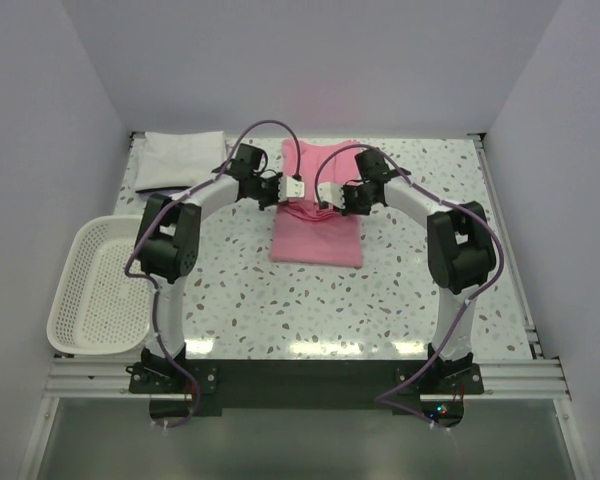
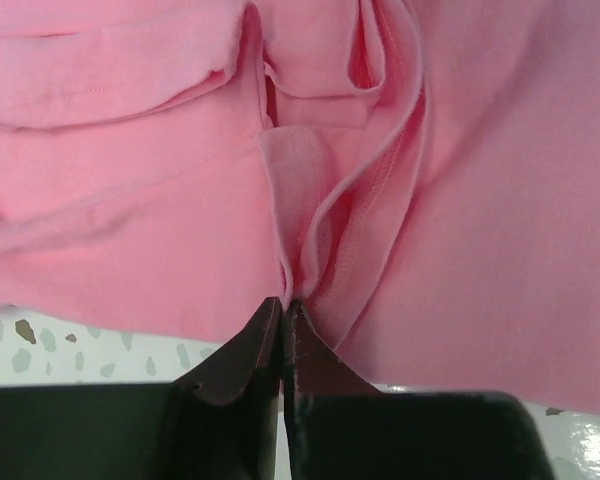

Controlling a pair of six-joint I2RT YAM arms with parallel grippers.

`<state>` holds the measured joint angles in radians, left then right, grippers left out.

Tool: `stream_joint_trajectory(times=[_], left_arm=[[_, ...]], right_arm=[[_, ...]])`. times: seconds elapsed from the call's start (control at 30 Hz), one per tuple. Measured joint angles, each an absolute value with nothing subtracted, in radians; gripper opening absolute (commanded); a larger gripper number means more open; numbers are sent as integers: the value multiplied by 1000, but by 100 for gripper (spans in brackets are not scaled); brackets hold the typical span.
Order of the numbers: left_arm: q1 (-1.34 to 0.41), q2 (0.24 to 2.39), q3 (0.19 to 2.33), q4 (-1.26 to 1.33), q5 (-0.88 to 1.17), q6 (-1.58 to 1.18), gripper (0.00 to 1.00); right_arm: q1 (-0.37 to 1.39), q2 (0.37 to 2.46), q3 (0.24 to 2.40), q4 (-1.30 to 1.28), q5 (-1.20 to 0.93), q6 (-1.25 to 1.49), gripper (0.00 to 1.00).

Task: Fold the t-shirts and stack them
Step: Fold the tshirt

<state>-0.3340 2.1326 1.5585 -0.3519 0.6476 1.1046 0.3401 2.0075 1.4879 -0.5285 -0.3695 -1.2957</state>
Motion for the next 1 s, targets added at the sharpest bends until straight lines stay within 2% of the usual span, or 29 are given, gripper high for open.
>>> stream_joint_trajectory(times=[0.03,0.07,0.17,0.37,0.53,0.73,0.83,1.0], left_arm=[[-334,2136,1562,-352,647,1105,20],[-334,2142,1568,-350,646,1108,27],[-329,2164,1595,-335,634,1084,43],[-237,2136,1589,-291,657,925,46],[-161,1917,1379,-279,682,905,47],[-294,1696,1129,-295,712,979,47],[-359,1701,1050,-297,713,1002,47],[-383,1732,999,-303,698,1018,47]], right_arm=[[340,2008,1488,-529,-363,-1295,17],[340,2009,1488,-529,-356,-1291,37],[340,2010,1489,-523,-324,-1276,50],[321,1998,1544,-540,-278,-1176,50],[315,1849,1469,-619,-305,-1119,44],[453,1616,1194,-620,-313,-1096,39],[535,1634,1087,-594,-303,-1087,38],[537,1703,1019,-546,-265,-1067,37]])
